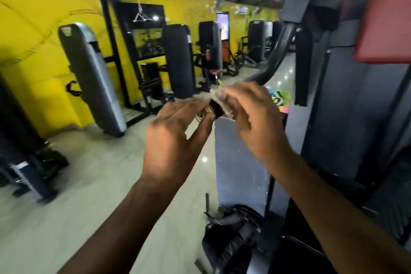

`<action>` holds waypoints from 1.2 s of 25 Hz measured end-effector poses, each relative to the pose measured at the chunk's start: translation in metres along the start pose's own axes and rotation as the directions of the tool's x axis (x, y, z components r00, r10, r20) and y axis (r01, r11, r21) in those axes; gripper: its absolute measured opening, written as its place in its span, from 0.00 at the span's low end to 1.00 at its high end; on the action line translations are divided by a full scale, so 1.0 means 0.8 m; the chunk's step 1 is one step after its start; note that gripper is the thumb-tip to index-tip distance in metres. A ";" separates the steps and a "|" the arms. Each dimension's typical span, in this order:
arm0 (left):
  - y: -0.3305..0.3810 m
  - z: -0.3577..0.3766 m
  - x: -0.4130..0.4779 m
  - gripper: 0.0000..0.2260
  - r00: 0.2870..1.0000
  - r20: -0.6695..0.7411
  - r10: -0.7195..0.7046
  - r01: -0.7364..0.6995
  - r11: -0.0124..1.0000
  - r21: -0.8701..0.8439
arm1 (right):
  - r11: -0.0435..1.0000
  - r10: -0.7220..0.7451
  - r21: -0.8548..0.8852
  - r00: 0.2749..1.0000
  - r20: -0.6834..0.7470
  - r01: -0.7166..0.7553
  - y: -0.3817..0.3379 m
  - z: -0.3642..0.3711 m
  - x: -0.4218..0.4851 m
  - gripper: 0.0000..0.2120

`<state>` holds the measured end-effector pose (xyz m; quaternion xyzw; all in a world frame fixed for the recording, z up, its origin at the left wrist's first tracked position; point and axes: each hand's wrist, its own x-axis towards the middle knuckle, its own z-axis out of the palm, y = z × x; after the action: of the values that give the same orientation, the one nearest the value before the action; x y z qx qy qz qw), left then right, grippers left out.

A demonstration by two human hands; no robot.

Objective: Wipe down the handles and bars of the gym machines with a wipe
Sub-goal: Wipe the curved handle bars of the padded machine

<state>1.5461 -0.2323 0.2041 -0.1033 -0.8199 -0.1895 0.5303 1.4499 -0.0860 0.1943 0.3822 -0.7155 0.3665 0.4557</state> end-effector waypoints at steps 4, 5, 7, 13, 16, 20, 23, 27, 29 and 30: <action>0.009 -0.001 0.000 0.11 1.000 -0.022 -0.016 0.017 0.998 0.063 | 0.996 -0.089 0.014 0.977 0.192 0.088 -0.014 -0.002 0.016 0.20; 0.010 -0.002 0.000 0.12 1.000 -0.014 -0.025 0.026 0.997 0.071 | 0.993 -0.118 0.016 0.963 0.242 0.117 -0.012 -0.007 0.019 0.20; 0.009 -0.003 0.000 0.12 0.998 -0.007 -0.055 0.055 0.995 0.088 | 0.998 -0.052 -0.006 0.966 0.252 0.056 0.005 -0.015 0.037 0.18; 0.014 0.005 0.005 0.13 1.000 -0.010 -0.029 0.030 0.990 0.138 | 0.989 -0.135 0.012 0.867 0.480 0.147 0.011 -0.014 0.066 0.13; 0.016 0.005 0.004 0.10 0.999 -0.021 -0.045 0.048 0.988 0.148 | 0.996 0.069 -0.082 0.930 0.361 -0.042 0.032 -0.015 0.071 0.15; 0.023 0.012 0.004 0.09 0.998 -0.046 -0.047 0.055 0.980 0.191 | 0.983 0.141 0.112 0.989 0.033 -0.144 0.001 0.000 0.012 0.12; 0.029 0.014 0.002 0.09 0.996 -0.069 -0.056 0.072 0.967 0.243 | 0.813 0.444 0.483 0.882 -0.156 -0.324 -0.024 0.014 -0.034 0.08; 0.037 0.015 0.000 0.10 0.992 -0.082 -0.094 0.113 0.958 0.263 | -0.072 0.830 0.891 0.469 0.303 -0.448 -0.076 0.025 -0.041 0.09; 0.038 0.014 0.001 0.10 0.992 -0.070 -0.102 0.118 0.955 0.272 | -0.401 0.756 0.807 0.342 0.559 -0.432 -0.085 0.024 -0.034 0.08; 0.038 0.014 0.002 0.10 0.993 -0.062 -0.100 0.114 0.954 0.278 | -0.520 0.693 0.747 0.306 0.653 -0.415 -0.087 0.025 -0.031 0.08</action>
<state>1.5478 -0.2002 0.2075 0.0222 -0.8301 -0.1020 0.5477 1.5106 -0.1287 0.1770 0.0258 -0.2765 0.9461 -0.1668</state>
